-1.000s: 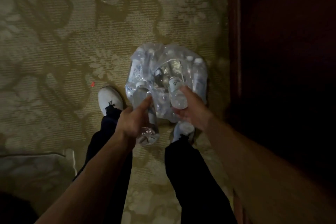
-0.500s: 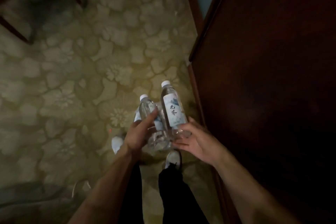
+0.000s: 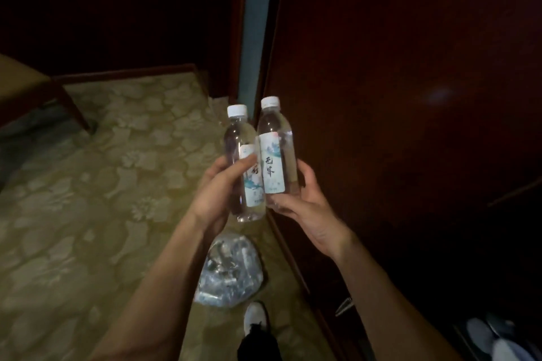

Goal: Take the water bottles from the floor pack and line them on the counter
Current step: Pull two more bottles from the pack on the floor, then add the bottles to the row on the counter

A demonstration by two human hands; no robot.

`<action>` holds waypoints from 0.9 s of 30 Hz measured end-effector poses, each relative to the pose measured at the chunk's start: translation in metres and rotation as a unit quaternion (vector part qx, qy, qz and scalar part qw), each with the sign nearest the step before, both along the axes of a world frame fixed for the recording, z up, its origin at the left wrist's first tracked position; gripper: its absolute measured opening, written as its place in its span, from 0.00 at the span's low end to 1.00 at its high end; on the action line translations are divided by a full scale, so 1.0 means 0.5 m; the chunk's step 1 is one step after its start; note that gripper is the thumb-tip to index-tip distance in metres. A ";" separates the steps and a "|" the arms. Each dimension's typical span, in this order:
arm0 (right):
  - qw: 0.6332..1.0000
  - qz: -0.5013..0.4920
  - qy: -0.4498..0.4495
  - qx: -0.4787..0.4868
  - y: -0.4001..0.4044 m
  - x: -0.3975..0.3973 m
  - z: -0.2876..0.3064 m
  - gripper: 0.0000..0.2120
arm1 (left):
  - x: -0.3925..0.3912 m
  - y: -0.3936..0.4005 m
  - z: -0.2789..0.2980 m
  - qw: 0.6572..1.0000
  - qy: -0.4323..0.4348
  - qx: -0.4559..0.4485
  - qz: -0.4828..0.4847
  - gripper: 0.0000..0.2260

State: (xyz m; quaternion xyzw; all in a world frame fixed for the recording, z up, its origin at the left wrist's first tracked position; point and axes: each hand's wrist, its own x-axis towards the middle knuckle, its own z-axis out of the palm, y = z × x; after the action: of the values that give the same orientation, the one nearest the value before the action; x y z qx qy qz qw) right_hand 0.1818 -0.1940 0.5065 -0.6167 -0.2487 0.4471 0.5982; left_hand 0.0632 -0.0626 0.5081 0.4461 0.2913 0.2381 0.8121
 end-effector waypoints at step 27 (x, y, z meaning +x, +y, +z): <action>0.838 -0.368 -0.371 0.157 -0.937 0.024 0.584 0.23 | 0.267 -0.871 0.575 0.891 -0.282 0.205 -0.292 0.21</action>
State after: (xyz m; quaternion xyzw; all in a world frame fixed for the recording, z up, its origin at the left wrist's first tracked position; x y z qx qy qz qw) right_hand 0.1940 -0.6627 0.7986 -0.6806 -0.2738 -0.1130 0.6701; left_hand 0.1969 -0.4983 0.7954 0.5818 -0.1485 0.1605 0.7834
